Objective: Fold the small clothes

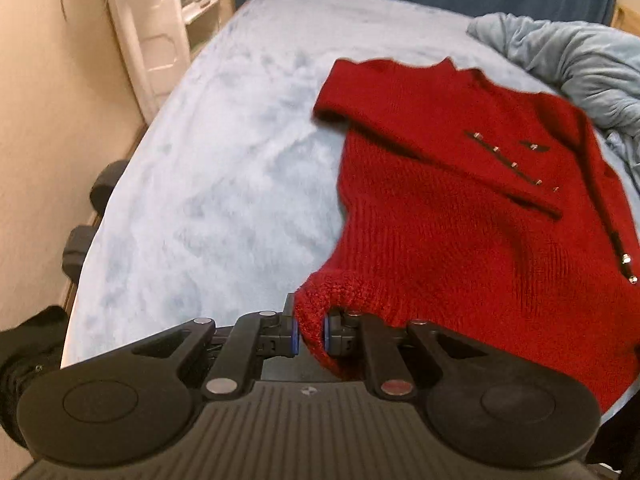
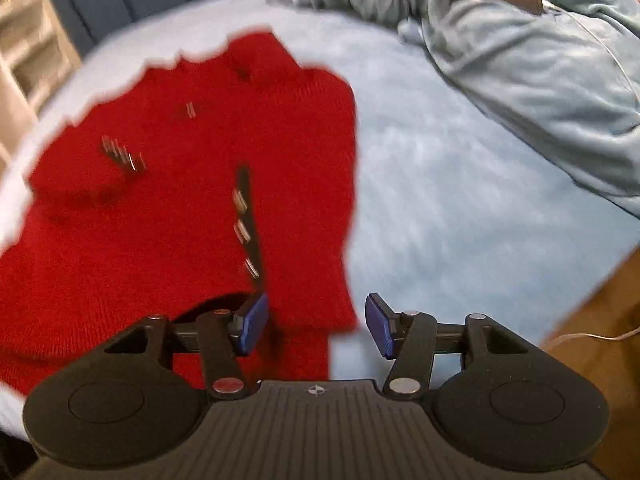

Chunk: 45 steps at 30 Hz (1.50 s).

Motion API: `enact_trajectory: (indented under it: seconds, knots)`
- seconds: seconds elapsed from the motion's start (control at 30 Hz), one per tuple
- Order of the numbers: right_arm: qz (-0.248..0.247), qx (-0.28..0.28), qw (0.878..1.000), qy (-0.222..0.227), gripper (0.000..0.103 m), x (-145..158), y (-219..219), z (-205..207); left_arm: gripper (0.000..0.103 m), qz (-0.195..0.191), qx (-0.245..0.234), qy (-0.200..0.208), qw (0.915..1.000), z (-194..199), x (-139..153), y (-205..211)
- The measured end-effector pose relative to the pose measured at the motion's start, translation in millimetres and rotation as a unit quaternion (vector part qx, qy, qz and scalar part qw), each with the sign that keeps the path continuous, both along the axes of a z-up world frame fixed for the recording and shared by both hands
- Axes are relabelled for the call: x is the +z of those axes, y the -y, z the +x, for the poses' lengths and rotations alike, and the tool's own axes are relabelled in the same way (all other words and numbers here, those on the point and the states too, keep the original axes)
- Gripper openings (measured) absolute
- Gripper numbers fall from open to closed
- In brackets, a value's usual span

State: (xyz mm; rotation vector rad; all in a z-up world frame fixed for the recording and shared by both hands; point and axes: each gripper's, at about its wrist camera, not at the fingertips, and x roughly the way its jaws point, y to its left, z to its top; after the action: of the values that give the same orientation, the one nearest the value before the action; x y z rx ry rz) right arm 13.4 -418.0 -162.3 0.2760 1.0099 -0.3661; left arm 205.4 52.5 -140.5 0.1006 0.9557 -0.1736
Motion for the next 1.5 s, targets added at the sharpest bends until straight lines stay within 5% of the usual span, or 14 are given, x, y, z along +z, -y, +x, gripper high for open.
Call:
enact_trajectory:
  seconds: [0.1, 0.27, 0.47, 0.6, 0.87, 1.1, 1.3, 1.43, 1.5]
  knots:
    - [0.013, 0.02, 0.999, -0.046, 0.055, -18, -11, 2, 0.012, -0.022, 0.014, -0.007, 0.9996, 0, 1, -13]
    - [-0.032, 0.049, 0.994, -0.088, 0.054, -42, -42, 15, 0.012, -0.029, 0.024, -0.013, 0.9992, 0, 2, -13]
    - [-0.009, 0.042, 0.997, -0.067, 0.056, -36, -40, 8, 0.012, -0.044, 0.033, -0.023, 0.9982, 3, 3, -16]
    - [0.038, 0.059, 0.997, -0.031, 0.063, -25, -43, -5, 0.012, -0.116, 0.083, -0.05, 0.9885, 15, 10, -35]
    - [-0.011, 0.082, 0.996, -0.043, 0.064, -46, -65, 13, 0.012, -0.119, 0.087, -0.035, 0.9884, 20, 29, -34]
    - [-0.008, 0.115, 0.993, -0.021, 0.067, -30, -72, 1, 0.011, -0.171, 0.122, -0.035, 0.9771, 24, 52, -38]
    - [-0.073, 0.119, 0.989, -0.039, 0.074, -43, -85, 13, 0.011, -0.164, 0.099, -0.013, 0.9814, 36, 85, -22]
    - [-0.055, -0.037, 0.998, -0.009, 0.022, -35, -32, 5, 0.011, -0.152, 0.105, -0.028, 0.9823, 36, 69, -25]
    - [-0.012, -0.067, 0.998, -0.01, 0.017, -38, -11, 1, 0.011, -0.144, 0.109, -0.044, 0.9826, 34, 54, -28]
